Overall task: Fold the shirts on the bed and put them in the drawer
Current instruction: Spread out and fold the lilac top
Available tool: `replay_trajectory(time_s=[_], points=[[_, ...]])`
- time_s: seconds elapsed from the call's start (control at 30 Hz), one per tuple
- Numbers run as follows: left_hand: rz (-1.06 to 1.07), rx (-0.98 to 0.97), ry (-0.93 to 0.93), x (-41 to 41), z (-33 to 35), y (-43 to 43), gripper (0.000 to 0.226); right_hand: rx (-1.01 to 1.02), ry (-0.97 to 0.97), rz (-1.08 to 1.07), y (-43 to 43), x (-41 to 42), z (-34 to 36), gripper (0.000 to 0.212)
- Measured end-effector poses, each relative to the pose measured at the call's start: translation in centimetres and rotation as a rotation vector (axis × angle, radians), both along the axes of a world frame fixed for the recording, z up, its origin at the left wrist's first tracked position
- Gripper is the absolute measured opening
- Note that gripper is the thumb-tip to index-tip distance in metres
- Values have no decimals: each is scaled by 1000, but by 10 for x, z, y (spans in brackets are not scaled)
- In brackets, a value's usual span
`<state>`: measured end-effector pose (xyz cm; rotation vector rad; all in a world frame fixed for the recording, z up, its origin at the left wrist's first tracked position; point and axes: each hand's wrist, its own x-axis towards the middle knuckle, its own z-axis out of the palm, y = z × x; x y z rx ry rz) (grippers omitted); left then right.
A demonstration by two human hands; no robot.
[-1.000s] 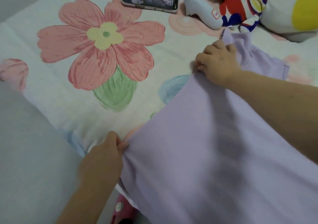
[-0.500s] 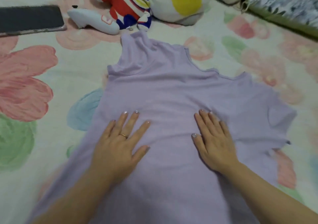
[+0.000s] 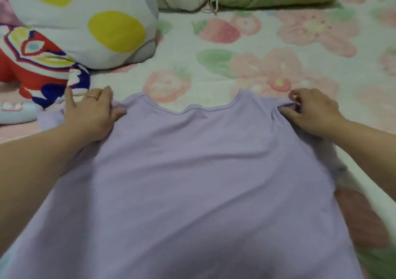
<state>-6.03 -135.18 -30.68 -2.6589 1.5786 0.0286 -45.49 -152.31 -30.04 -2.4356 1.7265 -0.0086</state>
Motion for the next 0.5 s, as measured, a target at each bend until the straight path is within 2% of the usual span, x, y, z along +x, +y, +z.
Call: replay_trajectory(time_s=[0.07, 0.13, 0.2, 0.33, 0.4, 0.47, 0.5], points=[[-4, -26, -57, 11, -1, 0, 50, -10, 17, 101, -2, 1, -5, 29], [-43, -105, -47, 25, 2, 5, 45, -115, 19, 111, -3, -9, -6, 27], [-9, -153, -39, 38, 7, 12, 44, -238, 42, 20, -6, -22, -3, 30], [150, -191, -138, 27, 2, 12, 38, -281, 105, -125, -1, -21, 5, 37], [151, -361, -167, -9, 6, 4, 42, -403, -54, -103, 21, 3, 12, 39], [-55, -490, -43, -62, 10, 3, 52, -418, -309, 80, 69, 42, 14, 42], [-187, -451, 51, -90, 7, 4, 59, -340, -410, 219, 93, 63, 10, 47]])
